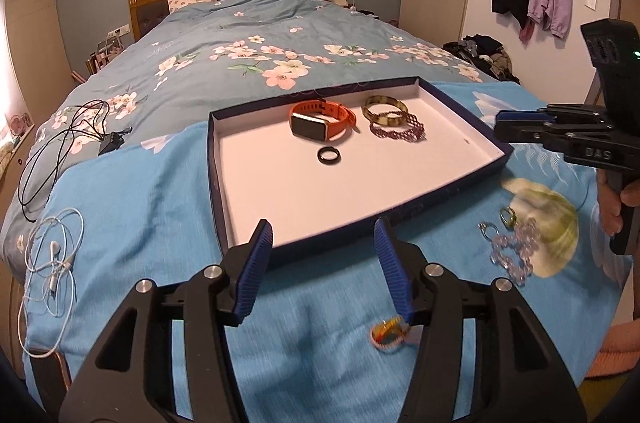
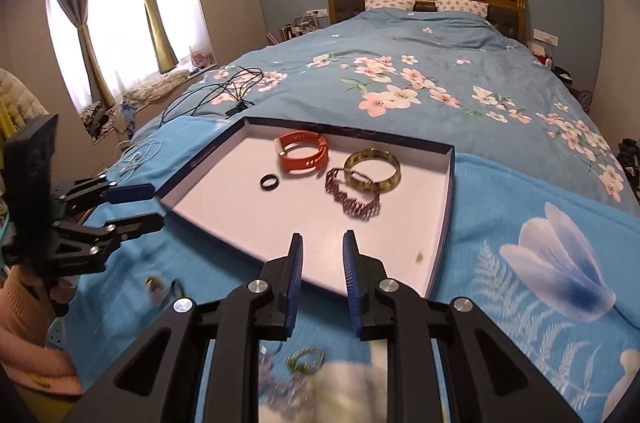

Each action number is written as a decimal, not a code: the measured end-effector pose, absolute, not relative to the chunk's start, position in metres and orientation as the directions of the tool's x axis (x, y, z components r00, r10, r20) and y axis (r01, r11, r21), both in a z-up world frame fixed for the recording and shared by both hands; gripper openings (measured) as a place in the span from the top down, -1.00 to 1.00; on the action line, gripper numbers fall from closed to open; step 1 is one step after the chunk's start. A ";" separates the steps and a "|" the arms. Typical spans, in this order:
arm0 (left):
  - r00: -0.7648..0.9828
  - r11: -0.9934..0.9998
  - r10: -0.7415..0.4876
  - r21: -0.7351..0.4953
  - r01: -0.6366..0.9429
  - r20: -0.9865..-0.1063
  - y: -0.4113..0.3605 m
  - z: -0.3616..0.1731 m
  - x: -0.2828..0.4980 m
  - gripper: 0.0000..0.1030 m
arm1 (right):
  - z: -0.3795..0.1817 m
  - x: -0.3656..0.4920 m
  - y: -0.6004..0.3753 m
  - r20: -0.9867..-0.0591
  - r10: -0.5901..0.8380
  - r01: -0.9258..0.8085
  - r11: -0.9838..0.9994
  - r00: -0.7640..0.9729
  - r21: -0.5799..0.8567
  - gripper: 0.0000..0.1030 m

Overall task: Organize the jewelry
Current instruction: 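Lift both open tools out of the box, then move the left tool toward the small rings while the right tool approaches the crystal bracelet, then close the left tool on the yellow multicolour ring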

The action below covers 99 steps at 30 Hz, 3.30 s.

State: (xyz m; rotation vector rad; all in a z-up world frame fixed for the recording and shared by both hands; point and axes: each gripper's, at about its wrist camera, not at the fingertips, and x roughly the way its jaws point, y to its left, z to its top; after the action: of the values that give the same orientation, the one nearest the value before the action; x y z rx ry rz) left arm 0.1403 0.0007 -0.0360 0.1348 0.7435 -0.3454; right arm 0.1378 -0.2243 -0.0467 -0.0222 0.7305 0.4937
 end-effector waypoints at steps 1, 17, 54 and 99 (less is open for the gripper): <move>0.682 0.935 -0.261 -0.002 0.355 -0.683 0.001 -0.037 0.138 -0.02 | -0.047 0.133 -0.225 -0.644 0.428 -0.441 0.884 0.634 0.153 0.64; 0.653 0.919 -0.282 -0.004 0.394 -0.703 0.004 -0.050 0.101 -0.11 | -0.082 0.081 -0.236 -0.705 0.430 -0.411 0.887 0.564 0.212 0.36; 0.562 0.873 -0.346 -0.038 0.486 -0.751 -0.015 -0.074 0.092 0.07 | -0.103 0.075 -0.226 -0.712 0.467 -0.394 0.874 0.524 0.283 0.32; 0.587 0.908 -0.283 -0.014 0.419 -0.759 0.007 -0.072 0.099 0.53 | -0.105 0.073 -0.225 -0.708 0.478 -0.396 0.869 0.521 0.296 0.29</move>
State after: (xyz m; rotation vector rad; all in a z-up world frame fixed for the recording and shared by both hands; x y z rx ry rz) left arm 0.0991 0.0075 -0.0725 0.1736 0.8509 -0.4113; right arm 0.0725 -0.2253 -0.1052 0.1021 0.8792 0.5245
